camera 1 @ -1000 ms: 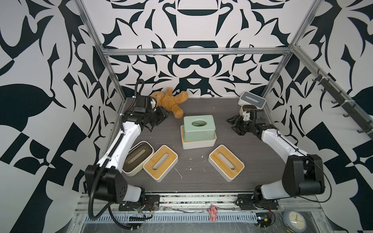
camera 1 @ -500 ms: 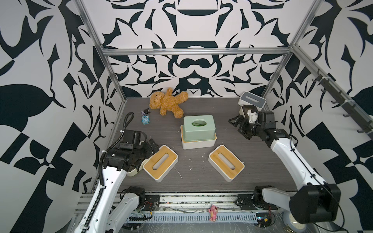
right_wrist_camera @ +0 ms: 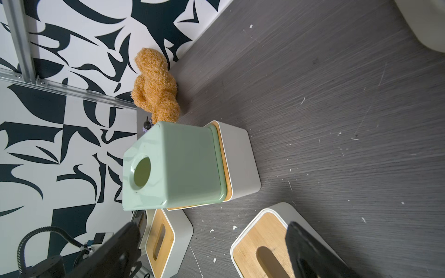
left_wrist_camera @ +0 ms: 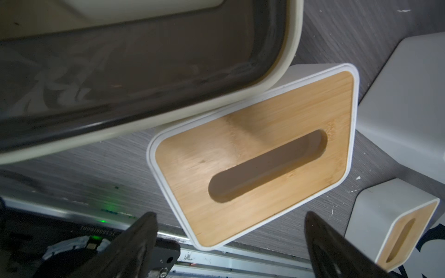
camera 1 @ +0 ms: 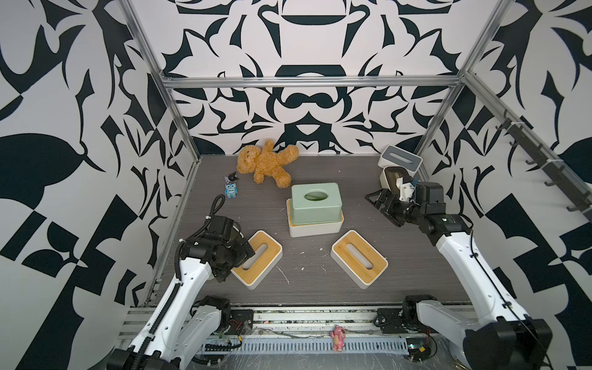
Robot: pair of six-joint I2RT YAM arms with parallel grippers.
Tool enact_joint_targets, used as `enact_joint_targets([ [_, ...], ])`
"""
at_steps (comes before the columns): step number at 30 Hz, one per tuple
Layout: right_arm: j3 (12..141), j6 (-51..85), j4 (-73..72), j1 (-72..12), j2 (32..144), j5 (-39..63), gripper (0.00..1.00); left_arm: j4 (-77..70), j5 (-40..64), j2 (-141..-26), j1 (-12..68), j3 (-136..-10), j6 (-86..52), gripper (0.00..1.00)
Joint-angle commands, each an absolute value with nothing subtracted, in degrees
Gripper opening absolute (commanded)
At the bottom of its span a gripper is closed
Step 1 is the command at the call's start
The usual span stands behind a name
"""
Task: Stack the tissue boxes
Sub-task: Move the tissue box to the center of the board.
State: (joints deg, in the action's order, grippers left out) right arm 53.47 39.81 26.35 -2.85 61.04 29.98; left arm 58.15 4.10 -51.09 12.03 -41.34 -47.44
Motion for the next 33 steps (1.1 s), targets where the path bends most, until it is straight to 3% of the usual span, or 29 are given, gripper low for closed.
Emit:
enact_joint_targets([
  [1,53.44,39.29,24.93,-2.91,61.11,31.73,0.97,55.7,6.57,-52.62,12.3,-38.33,-49.7,0.98],
  [25,49.77,42.63,20.31,-2.9,63.83,35.24,0.94,47.82,0.75,-63.28,34.1,-36.69,-63.98,0.93],
  [33,50.75,41.62,21.19,-2.81,62.82,33.72,0.94,58.26,-5.69,-63.02,38.67,-46.17,-54.1,0.97],
])
